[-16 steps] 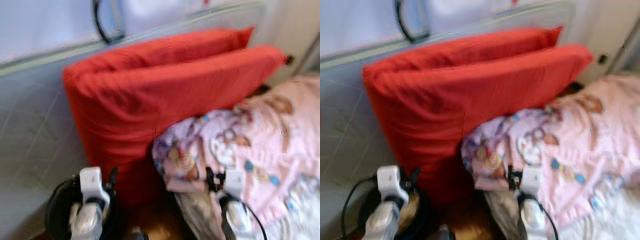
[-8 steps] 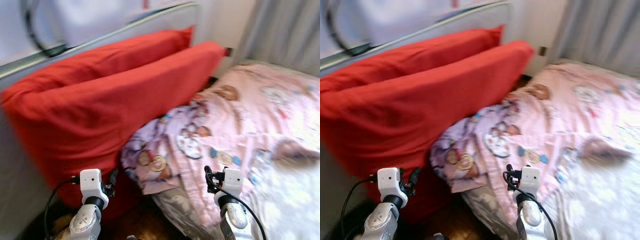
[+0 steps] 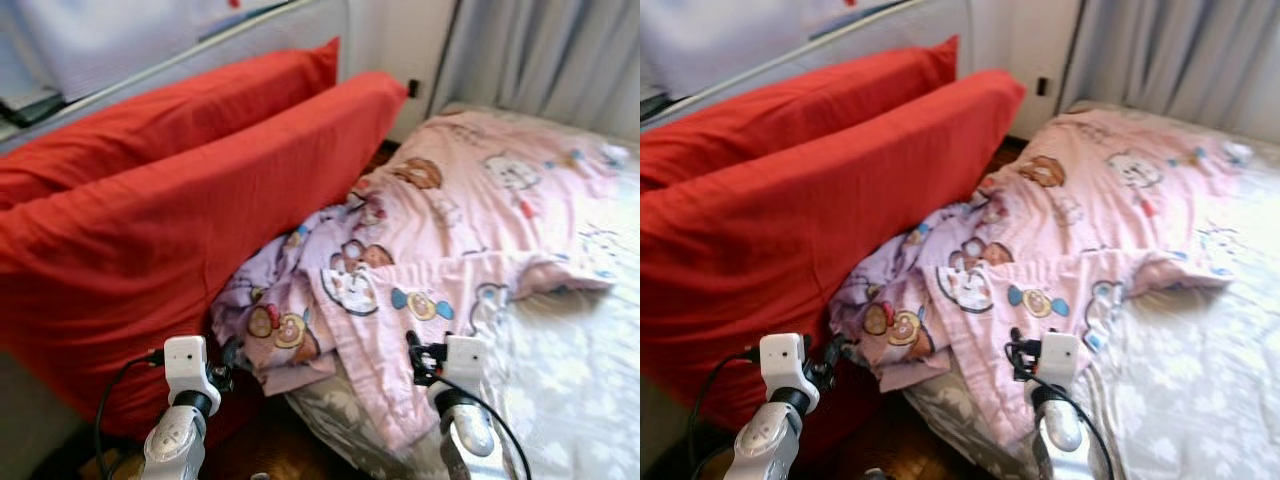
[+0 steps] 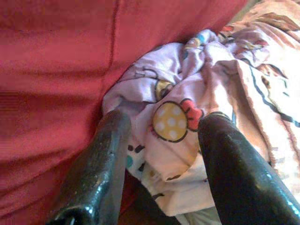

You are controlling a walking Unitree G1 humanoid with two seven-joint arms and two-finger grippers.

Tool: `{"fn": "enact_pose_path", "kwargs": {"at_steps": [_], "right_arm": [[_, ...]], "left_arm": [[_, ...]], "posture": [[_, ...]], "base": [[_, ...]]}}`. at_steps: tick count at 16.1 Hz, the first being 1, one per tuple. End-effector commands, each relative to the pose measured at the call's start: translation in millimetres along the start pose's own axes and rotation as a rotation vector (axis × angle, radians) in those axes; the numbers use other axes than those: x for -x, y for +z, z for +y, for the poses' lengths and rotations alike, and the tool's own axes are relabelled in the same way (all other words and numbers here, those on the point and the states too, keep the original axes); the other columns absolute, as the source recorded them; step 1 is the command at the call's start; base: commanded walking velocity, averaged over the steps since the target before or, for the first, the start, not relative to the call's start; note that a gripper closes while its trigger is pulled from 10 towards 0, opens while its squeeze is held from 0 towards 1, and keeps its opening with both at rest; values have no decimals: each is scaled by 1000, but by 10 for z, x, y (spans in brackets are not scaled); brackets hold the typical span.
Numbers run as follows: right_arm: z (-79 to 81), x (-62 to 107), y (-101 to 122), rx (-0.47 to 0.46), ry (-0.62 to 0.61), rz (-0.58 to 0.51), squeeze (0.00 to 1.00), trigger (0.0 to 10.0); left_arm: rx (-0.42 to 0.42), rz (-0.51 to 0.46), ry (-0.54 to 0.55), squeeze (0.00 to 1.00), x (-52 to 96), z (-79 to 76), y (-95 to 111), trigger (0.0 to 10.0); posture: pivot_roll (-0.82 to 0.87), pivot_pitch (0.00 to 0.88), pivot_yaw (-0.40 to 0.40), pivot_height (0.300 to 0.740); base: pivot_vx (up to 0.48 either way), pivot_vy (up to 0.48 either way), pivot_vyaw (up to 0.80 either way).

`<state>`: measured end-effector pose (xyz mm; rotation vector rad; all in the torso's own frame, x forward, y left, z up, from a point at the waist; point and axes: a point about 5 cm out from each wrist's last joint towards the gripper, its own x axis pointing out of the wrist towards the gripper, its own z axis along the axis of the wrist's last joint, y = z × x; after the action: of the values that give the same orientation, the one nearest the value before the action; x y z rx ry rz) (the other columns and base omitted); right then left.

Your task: Clean up the room

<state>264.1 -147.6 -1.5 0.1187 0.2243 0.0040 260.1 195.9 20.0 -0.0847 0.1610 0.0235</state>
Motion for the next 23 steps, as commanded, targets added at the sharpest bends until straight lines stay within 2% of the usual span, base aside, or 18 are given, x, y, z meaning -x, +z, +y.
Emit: {"fn": "enact_pose_path", "kwargs": {"at_steps": [1,4,6,9,18,20,23], "right_arm": [[31,6,-8,14,19,4,0,10000],[33,5,-27,36,21,27,0,10000],[18,0,-24,34,17,29,0,10000],[19,-3,33,25,25,-21,0,10000],[37,-14,30,33,33,-8,0,10000],[45,-22,3,49,44,23,0,10000],[91,-19,-10,44,67,28,0,10000]], "left_arm": [[-6,13,15,0,37,50,-44,10000],[-4,6,15,0,38,48,-40,10000],[-3,-2,11,0,30,37,-32,10000],[0,-17,14,0,21,26,-9,10000],[9,-49,32,0,10,35,77,10000],[5,-63,29,0,18,23,122,10000],[-1,-72,30,0,42,16,168,10000]], "posture": [[41,43,30,680],[35,50,30,675],[33,43,29,655],[36,45,27,631],[39,51,19,631],[46,53,20,631],[45,54,23,599]], "base": [[0,0,0],[0,0,0],[0,0,0],[0,0,0],[0,0,0],[0,0,0],[0,0,0]]}}
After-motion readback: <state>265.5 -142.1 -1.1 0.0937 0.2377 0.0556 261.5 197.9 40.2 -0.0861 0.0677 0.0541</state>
